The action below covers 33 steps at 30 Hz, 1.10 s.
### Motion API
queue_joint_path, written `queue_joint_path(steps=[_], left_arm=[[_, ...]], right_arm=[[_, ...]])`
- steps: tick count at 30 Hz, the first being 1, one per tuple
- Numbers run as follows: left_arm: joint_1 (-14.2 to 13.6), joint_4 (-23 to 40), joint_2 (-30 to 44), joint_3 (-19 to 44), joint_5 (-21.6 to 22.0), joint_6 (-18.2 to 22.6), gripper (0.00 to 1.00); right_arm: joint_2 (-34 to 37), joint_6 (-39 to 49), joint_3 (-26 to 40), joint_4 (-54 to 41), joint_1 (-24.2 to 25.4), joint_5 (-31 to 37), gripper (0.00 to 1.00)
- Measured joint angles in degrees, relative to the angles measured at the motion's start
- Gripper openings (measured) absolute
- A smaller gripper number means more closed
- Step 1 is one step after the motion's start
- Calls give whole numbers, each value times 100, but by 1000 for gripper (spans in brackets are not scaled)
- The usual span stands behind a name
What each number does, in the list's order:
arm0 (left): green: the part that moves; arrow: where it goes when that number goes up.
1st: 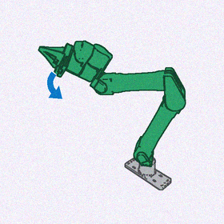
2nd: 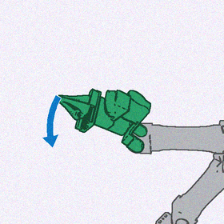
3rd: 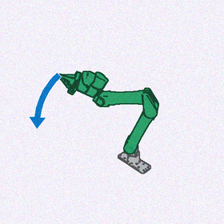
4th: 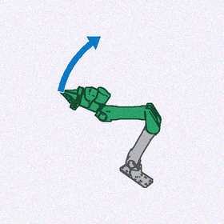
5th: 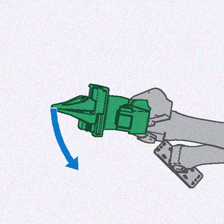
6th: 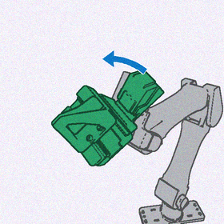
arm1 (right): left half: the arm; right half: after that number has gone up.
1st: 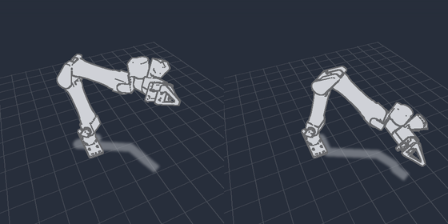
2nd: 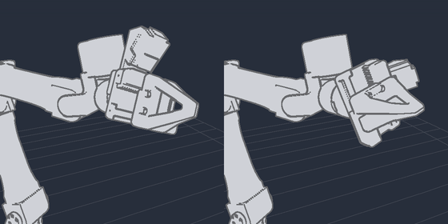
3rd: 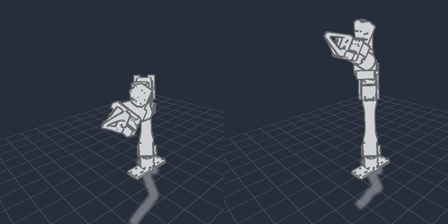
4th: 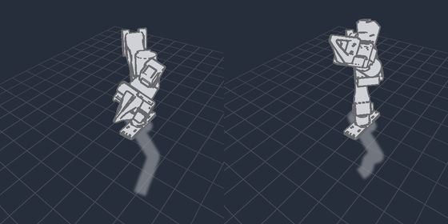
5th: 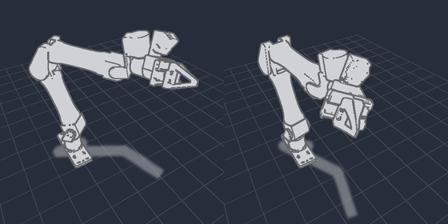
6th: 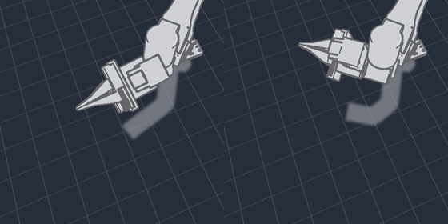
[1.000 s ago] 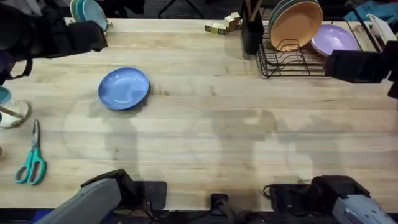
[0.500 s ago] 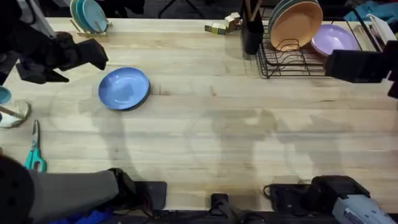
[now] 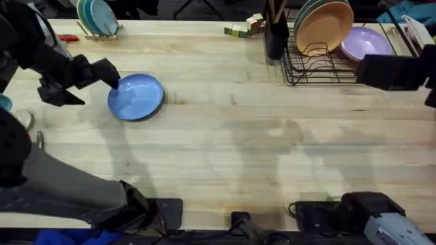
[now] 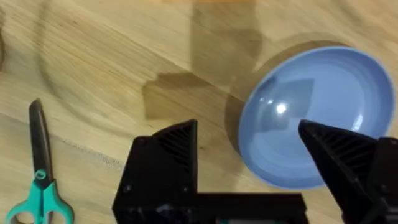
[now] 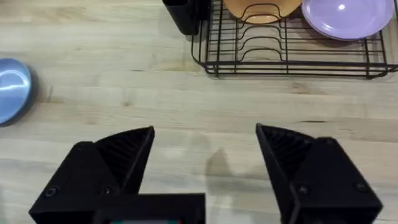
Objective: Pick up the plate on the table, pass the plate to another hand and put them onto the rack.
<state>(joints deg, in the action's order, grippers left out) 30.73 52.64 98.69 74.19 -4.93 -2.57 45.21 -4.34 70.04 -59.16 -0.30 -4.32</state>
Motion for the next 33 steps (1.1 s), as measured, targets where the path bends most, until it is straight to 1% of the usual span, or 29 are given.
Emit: queue_joint_path(steps=[10,19,20,26,28,29,32,33], left_arm=[[23,-232,725,0,28,-4,993],[16,-233,892,27,120,-8,991],[16,-231,895,32,134,-13,953],[16,-255,905,44,78,-49,550],[6,-255,905,46,22,-54,440],[1,-253,905,46,-9,-63,363],[30,-213,903,95,-47,-61,78],[46,-202,900,115,-101,-67,59]], right_arm=[[0,0,0,0,0,0,992],[0,0,0,0,0,0,992],[0,1,0,0,0,0,992],[0,0,0,0,0,0,992],[0,0,0,0,0,0,992],[0,0,0,0,0,0,992],[0,0,0,0,0,0,992],[0,0,0,0,0,0,992]])
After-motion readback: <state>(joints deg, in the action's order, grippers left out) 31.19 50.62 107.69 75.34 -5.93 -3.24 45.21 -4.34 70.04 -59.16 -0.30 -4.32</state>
